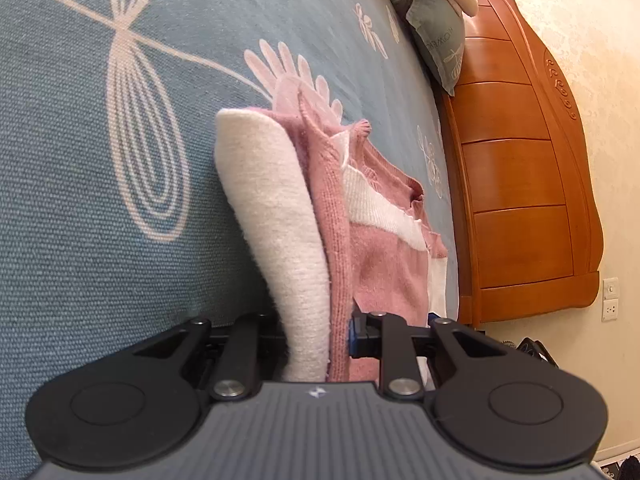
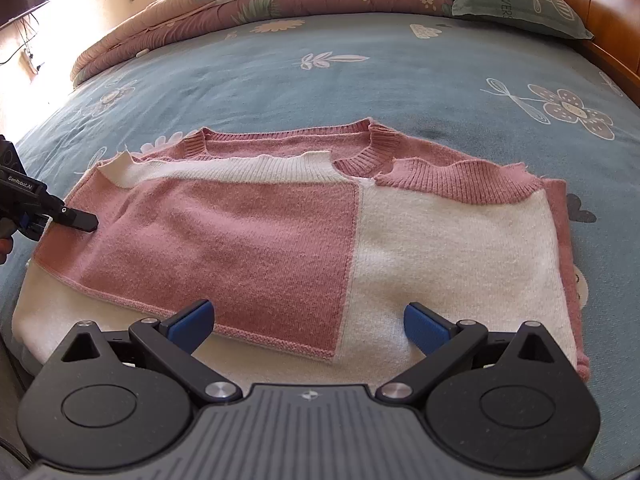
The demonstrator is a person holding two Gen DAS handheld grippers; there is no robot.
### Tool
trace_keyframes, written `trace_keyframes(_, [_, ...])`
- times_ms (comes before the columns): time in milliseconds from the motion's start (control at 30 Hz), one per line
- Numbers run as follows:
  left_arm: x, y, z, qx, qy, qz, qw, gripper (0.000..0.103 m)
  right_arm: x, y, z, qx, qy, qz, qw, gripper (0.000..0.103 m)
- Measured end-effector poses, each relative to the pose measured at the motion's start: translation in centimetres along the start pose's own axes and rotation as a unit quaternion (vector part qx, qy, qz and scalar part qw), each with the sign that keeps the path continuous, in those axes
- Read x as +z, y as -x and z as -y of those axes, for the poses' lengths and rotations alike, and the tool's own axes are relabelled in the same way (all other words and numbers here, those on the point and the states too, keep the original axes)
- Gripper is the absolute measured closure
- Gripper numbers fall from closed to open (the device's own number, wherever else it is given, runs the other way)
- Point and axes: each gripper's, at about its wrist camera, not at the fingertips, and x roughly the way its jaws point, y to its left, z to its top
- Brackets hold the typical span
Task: Fold clothes
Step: 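Lift the gripped sweater side edge with the left tool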
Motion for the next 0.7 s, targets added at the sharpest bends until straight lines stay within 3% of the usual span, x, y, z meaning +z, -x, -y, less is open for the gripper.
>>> trace_keyframes(500, [0.9, -0.7, 1.1, 0.016, -0.013, -0.017, 0.9996, 0.078, 0.0, -0.2, -0.5, -0.010, 0.010, -0.003, 1.000, 0.000])
trace_keyframes(700, [0.5, -0.9, 3.3, 0.063, -0.058, -0.012, 0.9963, 0.078, 0.2, 0.8, -0.5, 0.004, -0.001, 0.013, 1.000, 0.000])
